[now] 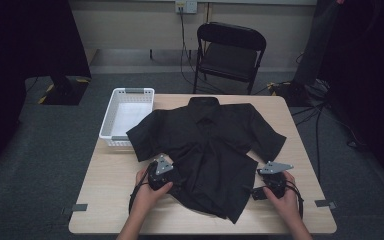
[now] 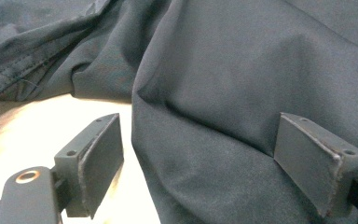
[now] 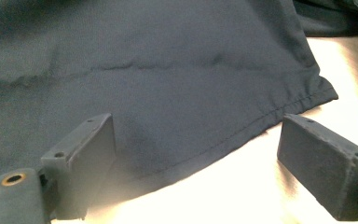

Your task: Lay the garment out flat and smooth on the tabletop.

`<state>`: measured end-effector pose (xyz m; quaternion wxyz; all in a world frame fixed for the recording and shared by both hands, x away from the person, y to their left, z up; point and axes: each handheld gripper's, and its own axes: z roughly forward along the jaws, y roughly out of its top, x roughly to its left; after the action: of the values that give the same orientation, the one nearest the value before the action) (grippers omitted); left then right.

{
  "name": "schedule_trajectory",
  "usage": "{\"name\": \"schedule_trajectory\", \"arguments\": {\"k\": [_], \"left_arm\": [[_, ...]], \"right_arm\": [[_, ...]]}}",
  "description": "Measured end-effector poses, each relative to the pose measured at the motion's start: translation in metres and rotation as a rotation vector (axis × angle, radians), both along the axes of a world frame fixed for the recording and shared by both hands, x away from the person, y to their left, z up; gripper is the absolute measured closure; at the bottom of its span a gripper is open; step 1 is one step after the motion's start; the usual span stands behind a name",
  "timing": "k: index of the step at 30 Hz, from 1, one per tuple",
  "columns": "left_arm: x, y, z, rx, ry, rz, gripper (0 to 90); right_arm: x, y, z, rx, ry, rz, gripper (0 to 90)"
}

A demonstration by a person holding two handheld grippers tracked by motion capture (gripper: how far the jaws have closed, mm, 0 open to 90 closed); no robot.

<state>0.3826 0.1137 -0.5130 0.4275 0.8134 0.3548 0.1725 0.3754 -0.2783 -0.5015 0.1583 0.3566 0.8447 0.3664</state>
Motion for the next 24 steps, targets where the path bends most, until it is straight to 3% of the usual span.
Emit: {"name": "schedule_trajectory", "arguments": {"k": [6,8,9,12,16,18,24], "left_arm": [[0.0,0.0,0.0,0.018,-0.011,-0.008,15.3],[0.0,0.0,0.0,0.018,-0.011,-0.008,15.3],[0.0,0.0,0.0,0.018,-0.011,-0.008,15.3],[0.0,0.0,0.0,0.018,-0.01,-0.008,15.2],[0.0,0.0,0.0,0.018,-0.011,-0.008,15.2],[0.0,0.0,0.0,0.018,-0.011,-0.008,15.2],[0.0,0.0,0.0,0.018,-0.011,-0.008,15.2]], "right_arm": [[0.0,-0.001,0.0,0.007,0.001,0.009,13.0],[0.001,-0.005,0.002,0.067,0.006,0.0,15.1],[0.002,-0.007,0.004,0.089,-0.019,-0.024,13.1],[0.01,-0.014,0.015,0.083,-0.077,-0.09,13.0],[0.029,-0.022,0.021,0.07,-0.103,-0.136,23.0],[0.043,-0.026,0.018,0.067,-0.083,-0.149,31.7],[0.067,-0.013,0.008,0.061,-0.044,-0.1,40.4]]}}
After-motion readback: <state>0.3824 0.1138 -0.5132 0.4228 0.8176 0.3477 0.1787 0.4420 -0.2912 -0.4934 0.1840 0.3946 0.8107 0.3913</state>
